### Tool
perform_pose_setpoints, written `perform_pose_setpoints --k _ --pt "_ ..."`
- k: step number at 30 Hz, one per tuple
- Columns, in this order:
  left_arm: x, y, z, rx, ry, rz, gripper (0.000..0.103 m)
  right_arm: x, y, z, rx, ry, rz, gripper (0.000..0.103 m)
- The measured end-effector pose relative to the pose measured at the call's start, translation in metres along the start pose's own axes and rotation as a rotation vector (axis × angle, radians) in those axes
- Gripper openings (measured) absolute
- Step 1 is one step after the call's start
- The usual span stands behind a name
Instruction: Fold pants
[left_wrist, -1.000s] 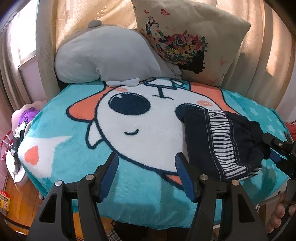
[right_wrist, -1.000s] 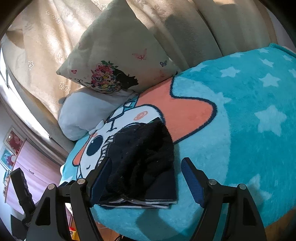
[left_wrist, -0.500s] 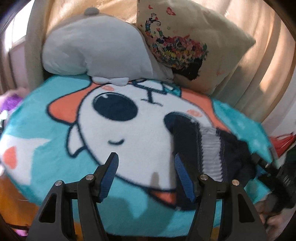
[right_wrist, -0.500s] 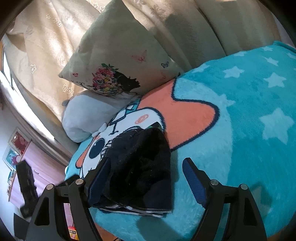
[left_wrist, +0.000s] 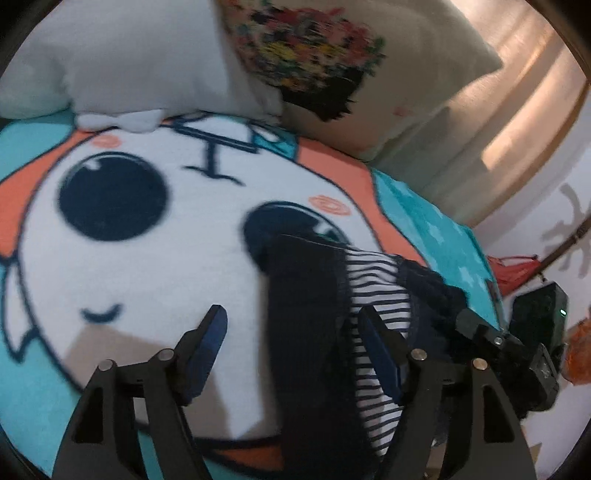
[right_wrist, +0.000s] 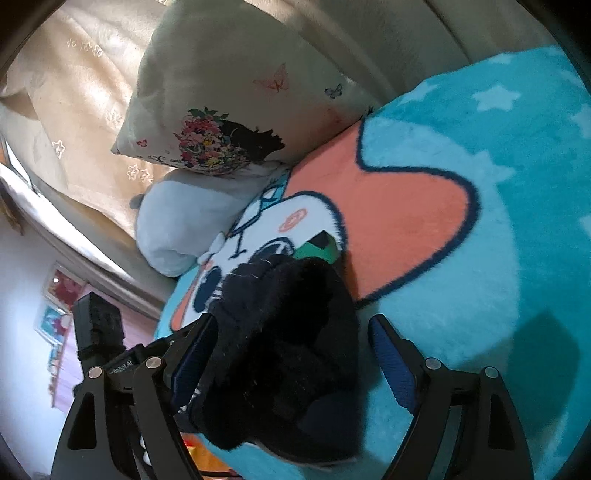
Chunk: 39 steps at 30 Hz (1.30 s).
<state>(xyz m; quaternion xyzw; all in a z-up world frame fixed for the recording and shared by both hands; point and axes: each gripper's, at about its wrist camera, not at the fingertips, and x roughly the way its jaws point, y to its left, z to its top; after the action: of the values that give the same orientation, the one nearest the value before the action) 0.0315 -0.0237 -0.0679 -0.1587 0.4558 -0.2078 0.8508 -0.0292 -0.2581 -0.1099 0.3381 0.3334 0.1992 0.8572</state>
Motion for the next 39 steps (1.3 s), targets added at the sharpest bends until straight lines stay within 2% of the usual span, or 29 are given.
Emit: perform_pose_setpoints --k 3,9,11,12,15,17,18,20,21,23,24,25,26,27,28,31,35,39 --pt "0.004 -0.004 -0.004 -0.016 -0.005 -0.033 0.072 0.005 0.000 0.000 0.012 0.008 0.046 0.088" --pt "0.006 0.002 -0.010 -0.092 0.003 -0.118 0.071 0.010 0.012 -0.008 -0.045 0.011 0.028 0.088" --pt "0.007 0.004 -0.012 -0.108 0.022 -0.151 0.037 0.009 0.014 -0.012 -0.054 0.013 0.025 0.084" --pt "0.008 0.007 -0.014 -0.121 0.031 -0.156 0.034 0.009 0.014 -0.012 -0.053 0.014 0.024 0.082" --pt "0.005 0.014 -0.017 -0.161 0.026 -0.168 0.035 0.007 0.011 -0.013 -0.055 0.024 0.013 0.073" --pt "0.005 0.015 -0.019 -0.169 0.017 -0.167 0.049 0.007 0.008 -0.013 -0.048 0.027 0.017 0.073" --pt "0.006 0.015 -0.019 -0.166 0.018 -0.178 0.052 0.007 0.009 -0.013 -0.048 0.026 0.015 0.073" --pt "0.008 0.012 -0.019 -0.156 0.018 -0.190 0.064 0.009 0.012 -0.014 -0.067 0.028 -0.006 0.074" --pt "0.009 0.008 -0.018 -0.144 0.019 -0.190 0.069 0.010 0.013 -0.014 -0.078 0.029 -0.015 0.074" --pt "0.012 -0.004 -0.018 -0.104 0.020 -0.165 0.070 0.012 0.015 -0.016 -0.100 0.026 -0.030 0.074" --pt "0.012 -0.008 -0.020 -0.086 0.022 -0.154 0.066 0.012 0.015 -0.016 -0.099 0.022 -0.029 0.074" --pt "0.013 -0.010 -0.021 -0.073 0.022 -0.155 0.046 0.012 0.015 -0.016 -0.100 0.019 -0.029 0.073" --pt "0.013 -0.011 -0.023 -0.075 0.027 -0.174 0.035 0.012 0.015 -0.016 -0.102 0.017 -0.032 0.066" --pt "0.010 -0.010 -0.024 -0.083 0.019 -0.176 0.033 0.011 0.016 -0.016 -0.104 0.016 -0.035 0.061" --pt "0.007 -0.010 -0.026 -0.081 0.011 -0.169 0.028 0.009 0.016 -0.016 -0.104 0.017 -0.032 0.053" --pt "-0.010 -0.015 -0.030 -0.052 -0.029 -0.143 0.025 0.003 0.023 -0.015 -0.108 0.007 -0.004 0.045" --pt "-0.036 -0.022 -0.034 -0.017 -0.089 -0.100 0.025 -0.004 0.046 -0.016 -0.160 -0.012 0.016 0.043" --pt "-0.061 -0.020 -0.036 -0.025 -0.145 -0.119 0.025 -0.011 0.064 -0.017 -0.181 -0.026 0.051 0.043"
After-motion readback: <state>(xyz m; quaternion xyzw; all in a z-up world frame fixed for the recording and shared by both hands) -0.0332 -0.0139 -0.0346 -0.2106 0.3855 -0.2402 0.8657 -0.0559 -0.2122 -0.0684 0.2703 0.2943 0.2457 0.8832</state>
